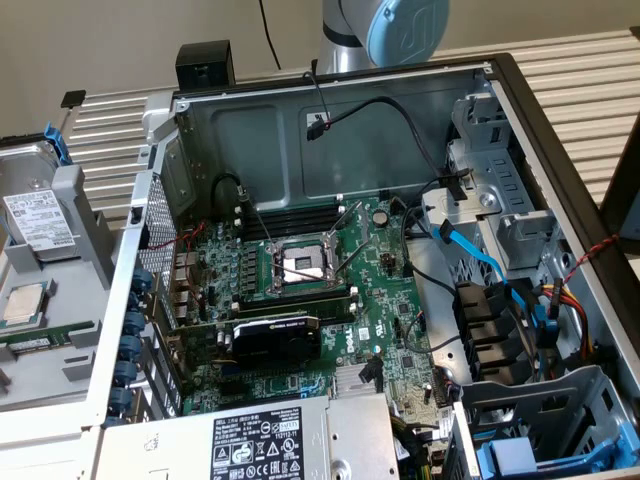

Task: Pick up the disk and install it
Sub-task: 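Pick up the disk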

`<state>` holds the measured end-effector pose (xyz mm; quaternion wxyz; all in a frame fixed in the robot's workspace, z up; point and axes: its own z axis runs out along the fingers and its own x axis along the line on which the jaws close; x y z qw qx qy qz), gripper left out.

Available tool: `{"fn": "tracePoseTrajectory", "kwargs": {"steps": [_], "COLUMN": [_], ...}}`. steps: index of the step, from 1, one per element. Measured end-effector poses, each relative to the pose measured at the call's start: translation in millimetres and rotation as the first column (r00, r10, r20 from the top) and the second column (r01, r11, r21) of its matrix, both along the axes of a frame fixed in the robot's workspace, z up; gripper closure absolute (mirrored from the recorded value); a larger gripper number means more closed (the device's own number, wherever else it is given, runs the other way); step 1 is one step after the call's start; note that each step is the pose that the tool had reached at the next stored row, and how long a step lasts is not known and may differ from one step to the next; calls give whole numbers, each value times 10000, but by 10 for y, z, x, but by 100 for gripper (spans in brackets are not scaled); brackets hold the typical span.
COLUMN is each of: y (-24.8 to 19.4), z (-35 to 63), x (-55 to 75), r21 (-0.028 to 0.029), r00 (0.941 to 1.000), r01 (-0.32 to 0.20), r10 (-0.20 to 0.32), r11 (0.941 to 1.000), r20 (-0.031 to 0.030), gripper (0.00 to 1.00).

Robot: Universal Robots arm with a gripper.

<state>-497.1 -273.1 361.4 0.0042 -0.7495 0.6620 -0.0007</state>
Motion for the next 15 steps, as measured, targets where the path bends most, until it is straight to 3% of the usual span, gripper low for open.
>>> {"fn": "tracePoseTrajectory", "kwargs": {"steps": [4,7,11,15], "y": [-24,-51,-95,-131], "z": [-53,-84,-114,-136], "x": [0,0,2,21], "r21": [112,180,273,402], "r00": [9998,9997,9995,9988], "r01": [205,254,265,273], "r10": [-205,-254,-260,-256], "r11": [9997,9995,9993,9988], "r20": [-1,-39,-185,-410], "gripper": [46,46,46,46]}}
